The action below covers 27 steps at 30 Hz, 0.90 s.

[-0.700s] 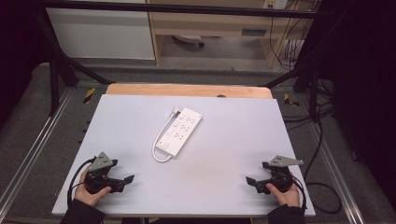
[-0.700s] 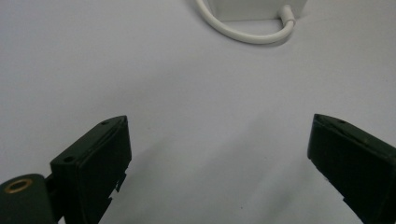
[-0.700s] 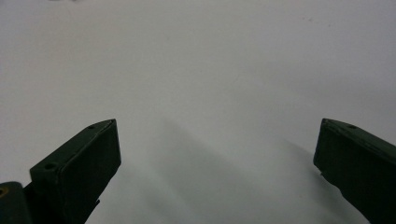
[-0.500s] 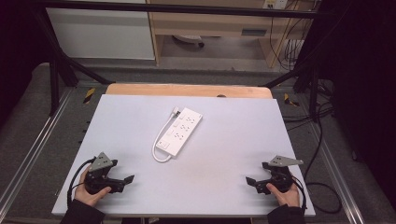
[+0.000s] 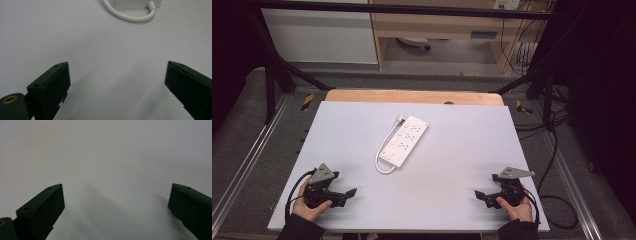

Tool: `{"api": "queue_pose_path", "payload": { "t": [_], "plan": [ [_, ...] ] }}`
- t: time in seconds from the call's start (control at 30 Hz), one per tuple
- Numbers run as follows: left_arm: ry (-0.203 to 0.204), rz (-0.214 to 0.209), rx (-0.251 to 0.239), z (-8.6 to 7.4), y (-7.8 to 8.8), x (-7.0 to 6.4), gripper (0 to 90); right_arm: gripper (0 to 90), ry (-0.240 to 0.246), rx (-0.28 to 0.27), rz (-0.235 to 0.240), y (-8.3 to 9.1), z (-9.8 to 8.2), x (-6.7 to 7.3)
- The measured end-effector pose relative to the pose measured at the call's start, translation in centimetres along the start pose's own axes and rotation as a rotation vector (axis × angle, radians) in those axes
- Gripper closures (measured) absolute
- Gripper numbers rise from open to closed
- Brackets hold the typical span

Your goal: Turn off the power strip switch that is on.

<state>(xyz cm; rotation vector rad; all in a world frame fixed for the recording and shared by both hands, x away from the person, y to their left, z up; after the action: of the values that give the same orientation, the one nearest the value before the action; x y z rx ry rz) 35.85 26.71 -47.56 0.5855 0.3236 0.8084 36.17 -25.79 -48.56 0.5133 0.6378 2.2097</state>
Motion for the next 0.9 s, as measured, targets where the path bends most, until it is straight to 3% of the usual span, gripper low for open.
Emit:
{"api": "queue_pose_path", "payload": {
  "t": [0.9],
  "plan": [
    [0.003,0.010,0.014,0.63,-0.44,-0.15,6.8,1.2,0.009,0.001,-0.014,0.03,-0.01,-0.09]
  ]
}}
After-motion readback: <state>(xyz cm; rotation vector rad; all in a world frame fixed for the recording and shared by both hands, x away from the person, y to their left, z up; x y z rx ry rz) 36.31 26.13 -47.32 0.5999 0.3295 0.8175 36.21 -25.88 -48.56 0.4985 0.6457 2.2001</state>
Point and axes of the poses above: each handheld gripper's, and its own axes: y roughly backward along the jaws, z roughly out of its top, x roughly to its left, the point moved 4 cm from there along -y, roughly forward along the jaws, and after that the axes turned 3 degrees about -x, right-handed, at the moved point
